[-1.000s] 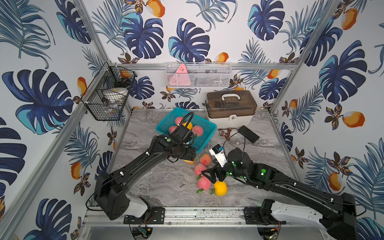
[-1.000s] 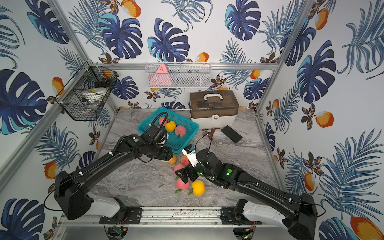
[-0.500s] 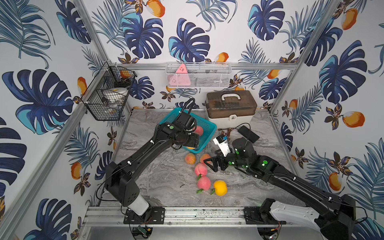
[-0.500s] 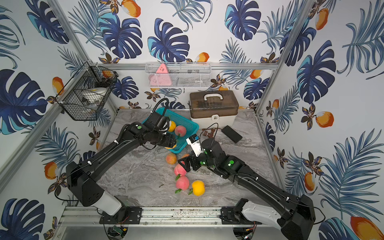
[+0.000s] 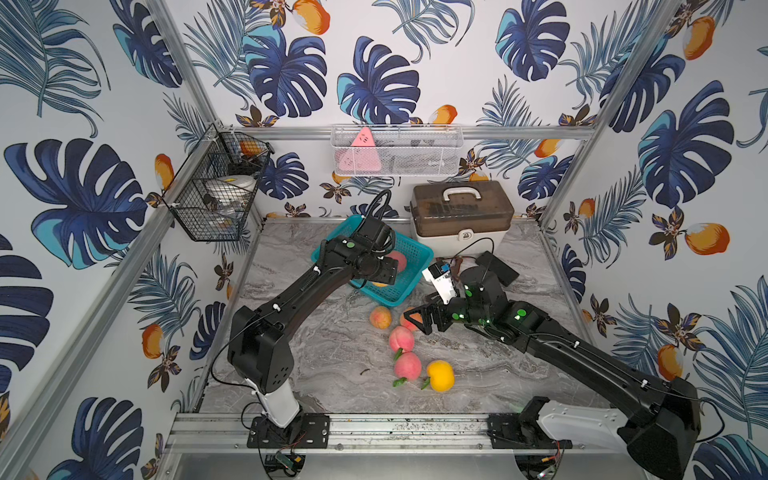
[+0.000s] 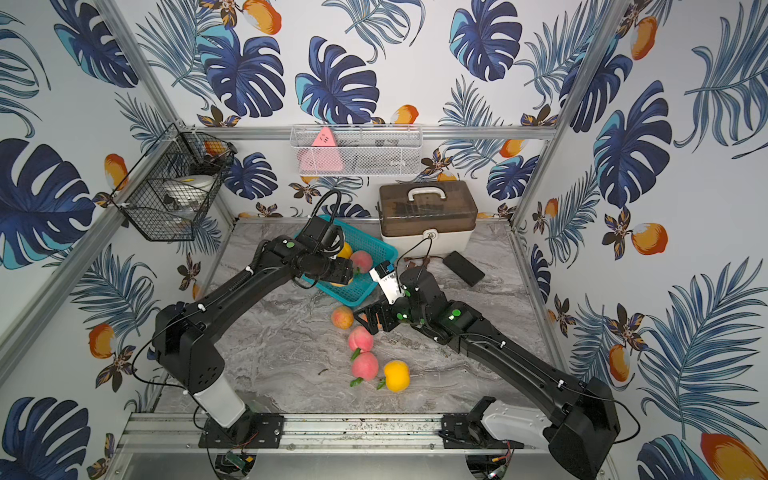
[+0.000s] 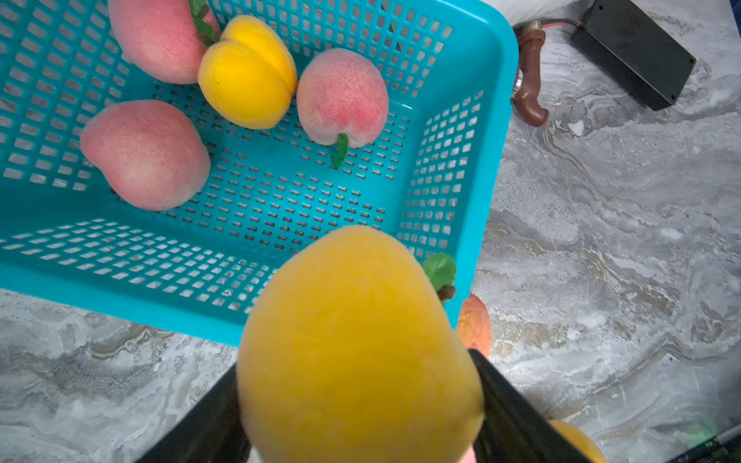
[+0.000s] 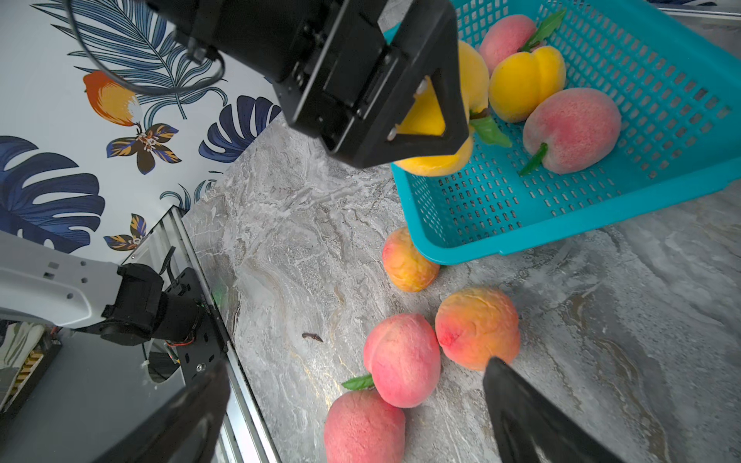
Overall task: Put the peaches into the basket
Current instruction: Place the peach in the basket.
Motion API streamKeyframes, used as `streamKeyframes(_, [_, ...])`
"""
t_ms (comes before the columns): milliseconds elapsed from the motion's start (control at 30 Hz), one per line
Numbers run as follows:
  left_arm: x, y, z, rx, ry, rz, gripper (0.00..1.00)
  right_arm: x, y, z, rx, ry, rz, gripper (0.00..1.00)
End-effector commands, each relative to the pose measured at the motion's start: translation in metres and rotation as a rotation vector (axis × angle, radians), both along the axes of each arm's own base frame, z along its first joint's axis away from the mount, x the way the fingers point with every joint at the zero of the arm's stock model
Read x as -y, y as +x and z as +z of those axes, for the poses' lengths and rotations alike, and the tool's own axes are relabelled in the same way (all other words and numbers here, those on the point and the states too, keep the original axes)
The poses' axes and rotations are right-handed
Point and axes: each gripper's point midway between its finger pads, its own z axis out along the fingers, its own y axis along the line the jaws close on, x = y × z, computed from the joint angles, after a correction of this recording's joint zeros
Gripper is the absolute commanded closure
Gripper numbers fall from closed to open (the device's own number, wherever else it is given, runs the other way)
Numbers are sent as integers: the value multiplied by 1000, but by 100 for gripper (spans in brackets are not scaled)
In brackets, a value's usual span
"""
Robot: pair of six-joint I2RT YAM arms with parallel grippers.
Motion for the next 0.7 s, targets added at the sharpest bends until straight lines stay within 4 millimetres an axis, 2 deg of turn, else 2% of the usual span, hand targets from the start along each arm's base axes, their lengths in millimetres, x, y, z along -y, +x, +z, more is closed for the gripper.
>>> streamKeyframes(0, [-3,21,1,46,-2,14,28,-6,4,9,31,34,19,0])
streamKeyframes(367, [-21,59,-23,56,17,75,28,-11,14,10,29,53,19,0])
streamKeyframes(667, [-26,79,-37,74,58,105,28,-12,17,7,22,58,20,0])
